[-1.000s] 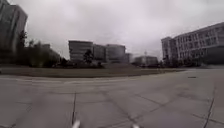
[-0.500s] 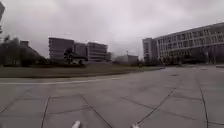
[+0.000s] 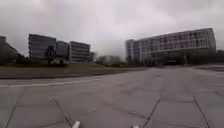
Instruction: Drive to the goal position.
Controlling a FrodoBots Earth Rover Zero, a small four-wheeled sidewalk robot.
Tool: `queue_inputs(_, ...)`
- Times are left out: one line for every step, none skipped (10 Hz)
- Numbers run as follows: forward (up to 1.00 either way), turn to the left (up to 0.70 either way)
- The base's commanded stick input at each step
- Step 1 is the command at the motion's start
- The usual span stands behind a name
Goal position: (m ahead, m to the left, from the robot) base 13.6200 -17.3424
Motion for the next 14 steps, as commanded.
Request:
queue_inputs(0.70,-0.33)
queue_inputs(0.70,-0.33)
queue_inputs(0.70,-0.33)
queue_inputs(0.70,-0.33)
queue_inputs(0.70,-0.33)
queue_inputs(0.70,-0.33)
queue_inputs(0.70,-0.33)
queue_inputs(0.70,-0.32)
queue_inputs(0.70,-0.08)
queue_inputs(0.70,-0.01)
queue_inputs(0.70,0.00)
queue_inputs(0.70,0.00)
queue_inputs(0.70,0.00)
queue_inputs(0.70,0.00)
